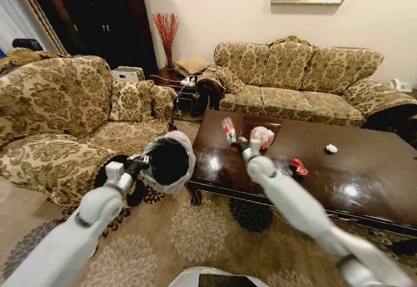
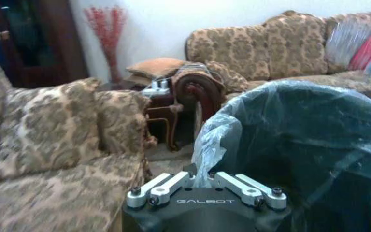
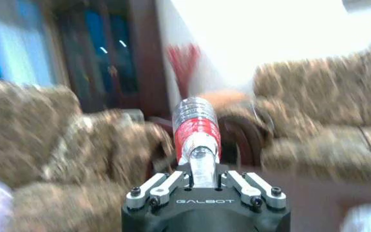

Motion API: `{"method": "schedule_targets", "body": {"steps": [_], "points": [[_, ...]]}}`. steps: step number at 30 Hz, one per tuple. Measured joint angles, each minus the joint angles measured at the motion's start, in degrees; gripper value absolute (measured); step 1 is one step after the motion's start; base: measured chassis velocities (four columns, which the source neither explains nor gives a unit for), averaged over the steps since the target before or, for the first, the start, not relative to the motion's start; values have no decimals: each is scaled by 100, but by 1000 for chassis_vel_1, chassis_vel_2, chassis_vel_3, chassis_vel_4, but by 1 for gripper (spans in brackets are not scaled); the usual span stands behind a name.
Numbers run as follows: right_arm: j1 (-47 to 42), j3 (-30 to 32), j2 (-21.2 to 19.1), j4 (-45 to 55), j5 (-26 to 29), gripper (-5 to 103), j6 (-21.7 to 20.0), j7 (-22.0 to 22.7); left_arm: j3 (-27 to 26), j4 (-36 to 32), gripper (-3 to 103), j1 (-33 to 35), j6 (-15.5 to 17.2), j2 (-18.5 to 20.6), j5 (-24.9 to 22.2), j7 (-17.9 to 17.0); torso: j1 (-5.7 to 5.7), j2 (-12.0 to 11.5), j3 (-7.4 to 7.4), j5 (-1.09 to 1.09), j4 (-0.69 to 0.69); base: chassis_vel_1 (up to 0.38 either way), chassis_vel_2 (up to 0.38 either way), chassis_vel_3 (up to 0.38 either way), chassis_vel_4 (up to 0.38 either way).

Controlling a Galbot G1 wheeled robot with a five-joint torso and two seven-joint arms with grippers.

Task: Move to the front of the table and place the trash on the table into the trash bin.

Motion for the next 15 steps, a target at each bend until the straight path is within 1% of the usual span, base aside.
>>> {"method": "schedule_targets", "body": {"steps": [1, 3, 4, 5, 6, 7, 8, 9, 10, 12, 13, 14, 15], "points": [[0, 0, 0, 0, 0, 16, 0, 0, 0, 0, 3, 0, 0, 0, 0, 0, 0, 0, 0, 0, 0, 0, 0, 0, 0], [511, -20, -345, 291, 380, 16, -3, -253, 711, 463, 3, -1127, 66, 264, -258, 53, 0, 0, 0, 8, -4, 0, 0, 0, 0], [763, -79, -398, 342, 476, 16, -3, -327, 939, 647, 3, -1519, 105, 293, -346, 114, 0, 0, 0, 4, -3, 0, 0, 0, 0], [763, -79, -398, 342, 476, 16, -3, -327, 939, 647, 3, -1519, 105, 293, -346, 114, 0, 0, 0, 4, -3, 0, 0, 0, 0], [1128, -211, -400, 378, 595, 16, -5, -405, 1216, 872, 3, -1998, 173, 288, -435, 190, 1, 0, 0, 1, -2, 0, 0, 0, 0], [1128, -211, -400, 378, 595, 16, -5, -405, 1216, 872, 3, -1998, 173, 288, -435, 190, 1, 0, 0, 1, -2, 0, 0, 0, 0], [1473, -384, -344, 420, 728, 16, -6, -461, 1507, 1059, 3, -2443, 275, 256, -526, 265, 2, 0, 0, 2, 2, 0, 0, 0, 0], [1717, -539, -275, 466, 842, 16, -11, -533, 1763, 1194, 3, -2786, 360, 231, -629, 317, 2, 0, 1, 3, 3, 0, 0, 0, 0], [1717, -539, -275, 466, 842, 16, -11, -533, 1763, 1194, 3, -2786, 360, 231, -629, 317, 2, 0, 1, 3, 3, 0, 0, 0, 0], [2172, -914, -95, 563, 1088, 16, -19, -752, 2126, 1405, 3, -3247, 543, 219, -818, 477, 2, 0, 0, 0, 2, 0, 0, 0, 0], [2305, -1084, -8, 584, 1138, 16, -19, -857, 2235, 1484, 3, -3373, 622, 229, -864, 575, 1, 0, 0, 1, 1, 0, 0, 0, 0], [2305, -1084, -8, 584, 1138, 16, -19, -857, 2235, 1484, 3, -3373, 622, 229, -864, 575, 1, 0, 0, 1, 1, 0, 0, 0, 0], [2429, -1289, 102, 596, 1161, 16, -13, -992, 2333, 1559, 3, -3490, 729, 255, -937, 705, 0, 0, 0, 1, 2, 0, 0, 0, 0]]}}
